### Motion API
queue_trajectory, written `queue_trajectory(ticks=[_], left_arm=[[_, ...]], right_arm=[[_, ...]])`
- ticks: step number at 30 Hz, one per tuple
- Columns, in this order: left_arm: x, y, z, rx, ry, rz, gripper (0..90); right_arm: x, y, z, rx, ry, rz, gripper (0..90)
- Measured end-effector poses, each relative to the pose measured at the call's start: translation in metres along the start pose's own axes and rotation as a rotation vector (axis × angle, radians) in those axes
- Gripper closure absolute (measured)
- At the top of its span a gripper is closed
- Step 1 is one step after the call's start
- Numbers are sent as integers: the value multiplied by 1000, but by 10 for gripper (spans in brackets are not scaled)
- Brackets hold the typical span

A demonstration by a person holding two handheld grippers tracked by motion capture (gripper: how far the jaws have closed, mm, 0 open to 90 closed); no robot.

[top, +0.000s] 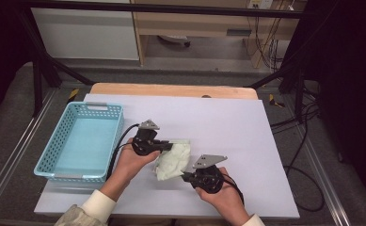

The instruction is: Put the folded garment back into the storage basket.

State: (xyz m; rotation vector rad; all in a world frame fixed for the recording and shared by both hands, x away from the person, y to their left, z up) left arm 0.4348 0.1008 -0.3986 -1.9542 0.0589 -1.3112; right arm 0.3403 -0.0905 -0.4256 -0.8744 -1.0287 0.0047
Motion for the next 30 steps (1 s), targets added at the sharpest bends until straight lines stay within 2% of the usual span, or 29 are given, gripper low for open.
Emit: queue_trajectory(ticks=[9,17,30], left_arm=[[7,-11,10,5,-26,-16,829],[15,-22,8,11,-7,-11,829],[29,-39,25,21,-14,-13,829]], right_arm=[[24,0,4,28,-31,2,886],[34,3,10,46,-48,16,886],[58,6,12,76,-70,-2,886]])
Point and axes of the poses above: each handheld gripper's, and its own axes: y roughly forward along the jaws, x roughly out of its top, z roughly to its left, the point moved 3 cm from there along y, roughly forward along the jaws, and after that the axes turned 6 degrees about y, right-handed, at the moved point
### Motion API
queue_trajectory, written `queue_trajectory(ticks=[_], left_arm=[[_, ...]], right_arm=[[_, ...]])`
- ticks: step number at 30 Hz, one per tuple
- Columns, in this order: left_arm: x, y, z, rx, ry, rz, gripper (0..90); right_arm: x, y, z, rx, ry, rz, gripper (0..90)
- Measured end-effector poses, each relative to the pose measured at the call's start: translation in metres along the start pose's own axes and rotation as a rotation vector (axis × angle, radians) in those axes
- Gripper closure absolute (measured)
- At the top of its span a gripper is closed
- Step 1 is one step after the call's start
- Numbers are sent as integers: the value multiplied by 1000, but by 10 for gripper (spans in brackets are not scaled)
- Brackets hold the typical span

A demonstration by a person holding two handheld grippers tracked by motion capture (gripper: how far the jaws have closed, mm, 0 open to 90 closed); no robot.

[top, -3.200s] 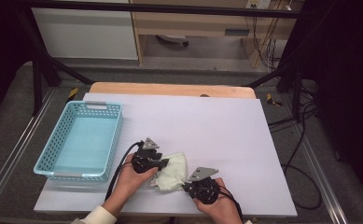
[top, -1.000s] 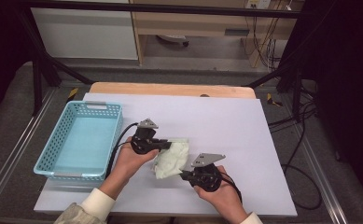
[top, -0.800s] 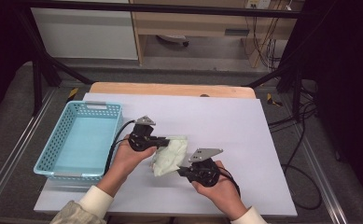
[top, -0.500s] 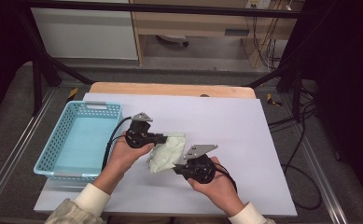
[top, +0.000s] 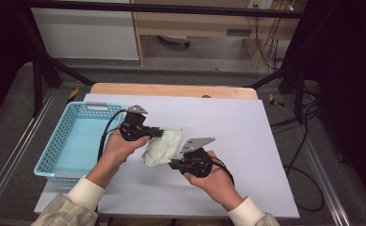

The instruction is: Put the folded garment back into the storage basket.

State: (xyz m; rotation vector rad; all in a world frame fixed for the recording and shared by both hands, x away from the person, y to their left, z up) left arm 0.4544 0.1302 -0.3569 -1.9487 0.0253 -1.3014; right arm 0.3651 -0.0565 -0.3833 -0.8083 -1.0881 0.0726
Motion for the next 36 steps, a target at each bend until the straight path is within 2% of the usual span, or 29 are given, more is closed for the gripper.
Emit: queue_trajectory(ticks=[7,8,15,21,27,36], left_arm=[[5,-11,7,19,-5,11,829],[6,-13,8,23,-6,10,829],[11,-27,15,33,-18,-3,829],[14,-31,24,40,-29,-9,829],[15,-40,32,49,-40,-6,829],[12,-50,40,61,-51,-13,828]], right_arm=[[14,3,2,11,-16,-2,886],[16,4,2,12,-28,-4,886],[30,6,4,24,-33,-15,886],[39,11,3,31,-41,-8,886],[48,16,0,36,-47,-10,886],[58,23,4,52,-56,-10,886]])
Point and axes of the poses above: each handheld gripper's, and its own axes: y roughly forward along the jaws, x roughly out of its top, z roughly to its left, the point moved 3 cm from there along y, roughly forward along the jaws, and after that the axes turned 6 degrees about y, right-handed, at the moved point
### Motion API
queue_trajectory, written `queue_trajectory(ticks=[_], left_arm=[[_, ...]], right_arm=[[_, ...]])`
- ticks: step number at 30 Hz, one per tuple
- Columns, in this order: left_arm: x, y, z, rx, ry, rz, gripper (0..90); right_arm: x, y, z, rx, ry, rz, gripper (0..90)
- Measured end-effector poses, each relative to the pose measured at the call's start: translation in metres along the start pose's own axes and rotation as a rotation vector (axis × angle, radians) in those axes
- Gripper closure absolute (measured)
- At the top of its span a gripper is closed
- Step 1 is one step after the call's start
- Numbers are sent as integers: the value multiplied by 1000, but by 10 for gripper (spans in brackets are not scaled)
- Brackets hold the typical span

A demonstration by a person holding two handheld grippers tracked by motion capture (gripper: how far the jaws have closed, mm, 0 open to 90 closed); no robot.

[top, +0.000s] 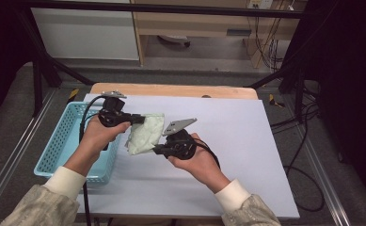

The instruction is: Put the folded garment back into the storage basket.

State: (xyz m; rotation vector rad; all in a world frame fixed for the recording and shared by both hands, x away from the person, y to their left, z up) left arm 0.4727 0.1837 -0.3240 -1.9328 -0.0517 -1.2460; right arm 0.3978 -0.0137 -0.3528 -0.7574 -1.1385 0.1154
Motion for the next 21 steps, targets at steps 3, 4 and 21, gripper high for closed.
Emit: queue_trajectory(ticks=[3,4,21], left_arm=[[0,-3,2,1,-4,-3,829],[0,-4,3,2,-5,-4,829],[-3,-28,21,30,-28,-31,829]], right_arm=[[4,1,1,12,-7,-2,886],[5,2,1,15,-11,-1,886],[30,18,10,24,-50,3,886]])
Point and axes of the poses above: each handheld gripper's, and its own axes: y roughly forward along the jaws, x roughly out of its top, z roughly to its left, the point moved 3 cm from there along y, roughly forward along the jaws, and after that the axes turned 6 degrees about y, right-handed, at the moved point
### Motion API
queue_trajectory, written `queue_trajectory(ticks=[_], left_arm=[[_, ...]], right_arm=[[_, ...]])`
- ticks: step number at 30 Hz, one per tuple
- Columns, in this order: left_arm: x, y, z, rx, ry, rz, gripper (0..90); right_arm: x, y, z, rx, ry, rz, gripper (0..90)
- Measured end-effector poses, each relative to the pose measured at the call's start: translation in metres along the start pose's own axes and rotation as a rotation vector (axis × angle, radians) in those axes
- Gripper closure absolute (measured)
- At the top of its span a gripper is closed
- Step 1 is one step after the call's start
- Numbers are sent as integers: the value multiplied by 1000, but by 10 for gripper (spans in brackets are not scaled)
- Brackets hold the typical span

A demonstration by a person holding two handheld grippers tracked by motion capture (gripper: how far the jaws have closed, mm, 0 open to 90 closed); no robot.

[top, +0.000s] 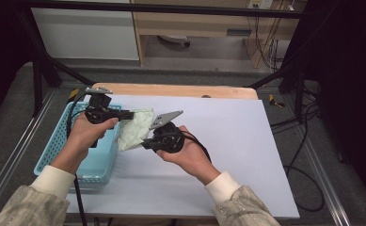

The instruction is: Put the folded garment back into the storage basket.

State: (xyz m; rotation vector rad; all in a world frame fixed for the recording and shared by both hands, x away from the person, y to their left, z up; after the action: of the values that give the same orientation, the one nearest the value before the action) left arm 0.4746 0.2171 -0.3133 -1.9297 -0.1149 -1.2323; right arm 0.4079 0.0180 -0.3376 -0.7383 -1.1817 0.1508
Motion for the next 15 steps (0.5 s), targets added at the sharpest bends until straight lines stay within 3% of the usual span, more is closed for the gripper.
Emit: queue_trajectory(ticks=[5,15], left_arm=[[-1,-8,4,9,-4,-4,828],[-6,-19,15,20,-27,-10,828]], right_arm=[[6,7,3,11,-17,-3,885],[15,20,5,34,-6,2,886]])
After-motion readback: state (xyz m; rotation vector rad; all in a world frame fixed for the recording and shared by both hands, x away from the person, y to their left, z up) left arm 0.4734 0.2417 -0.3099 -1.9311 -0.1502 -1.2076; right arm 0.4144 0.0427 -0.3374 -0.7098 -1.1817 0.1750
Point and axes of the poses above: each handheld gripper's, and its own axes: y roughly forward along the jaws, x roughly out of its top, z roughly to its left, the point moved 3 cm from there along y, roughly forward along the jaws, and after that the axes turned 6 degrees about y, right-handed, at the moved point
